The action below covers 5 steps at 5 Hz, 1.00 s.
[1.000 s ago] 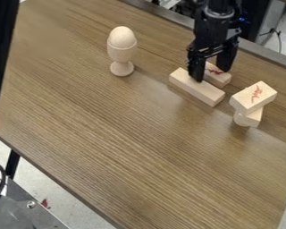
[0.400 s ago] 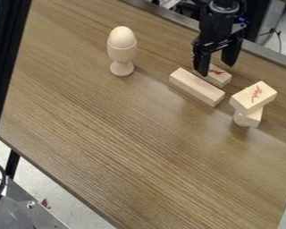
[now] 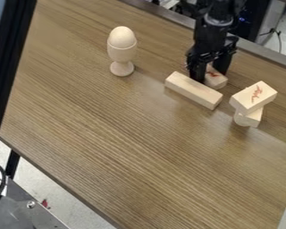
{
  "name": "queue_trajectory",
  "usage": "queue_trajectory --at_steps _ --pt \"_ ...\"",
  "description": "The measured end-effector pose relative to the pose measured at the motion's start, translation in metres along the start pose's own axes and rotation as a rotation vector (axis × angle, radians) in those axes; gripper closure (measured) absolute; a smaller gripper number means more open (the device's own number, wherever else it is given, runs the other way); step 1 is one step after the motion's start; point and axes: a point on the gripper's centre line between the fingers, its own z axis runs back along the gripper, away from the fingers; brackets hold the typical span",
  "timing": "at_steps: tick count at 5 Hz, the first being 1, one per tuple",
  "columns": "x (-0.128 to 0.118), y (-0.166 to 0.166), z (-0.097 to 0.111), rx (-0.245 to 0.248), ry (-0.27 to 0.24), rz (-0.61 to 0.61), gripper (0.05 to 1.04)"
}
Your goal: Put the rectangular block on top of the pile
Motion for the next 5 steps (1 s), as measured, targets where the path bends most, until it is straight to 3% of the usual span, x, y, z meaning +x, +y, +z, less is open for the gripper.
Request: queue_trajectory --at_steps 1,2,3,4,5 --pt "0.001 0.005 0.001 0.0 -0.021 -0.004 0.522" --pt "-0.002 0.008 0.003 -0.01 -0.011 0.002 0.522" --pt "-0.004 -0.004 0.048 -0.133 -0.017 -0.017 0.522" --pt "-0.01 -0.006 0.085 -0.208 0.02 -0.066 0.522" --pt "-0.018 -0.005 0.096 -0.23 0.048 -0.117 0.522"
